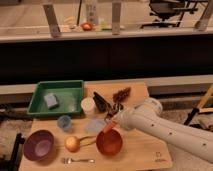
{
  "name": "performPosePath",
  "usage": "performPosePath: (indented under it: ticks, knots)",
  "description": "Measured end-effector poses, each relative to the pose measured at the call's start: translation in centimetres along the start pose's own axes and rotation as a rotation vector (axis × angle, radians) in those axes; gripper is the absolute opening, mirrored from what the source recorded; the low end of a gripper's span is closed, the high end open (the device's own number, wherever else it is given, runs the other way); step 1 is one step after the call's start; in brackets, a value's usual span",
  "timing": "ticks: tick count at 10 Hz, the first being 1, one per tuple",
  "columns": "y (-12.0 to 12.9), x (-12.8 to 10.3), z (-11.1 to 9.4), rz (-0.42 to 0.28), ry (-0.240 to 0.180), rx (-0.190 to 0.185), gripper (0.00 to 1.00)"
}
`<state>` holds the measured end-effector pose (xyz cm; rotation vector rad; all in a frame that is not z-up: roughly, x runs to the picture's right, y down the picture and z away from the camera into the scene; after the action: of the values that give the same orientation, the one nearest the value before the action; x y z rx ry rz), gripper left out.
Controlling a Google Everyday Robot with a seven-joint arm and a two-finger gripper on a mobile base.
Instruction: Place pepper in red bowl
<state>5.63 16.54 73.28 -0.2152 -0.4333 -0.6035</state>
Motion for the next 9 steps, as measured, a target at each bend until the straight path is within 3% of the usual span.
performPosePath:
  ticks: [6, 9]
  knots:
    - [0.7, -2.6, 0.1, -0.001, -0.01, -0.15, 0.0]
    - [1.5, -3.9, -0.7, -0.007, -0.039, -0.227, 0.0]
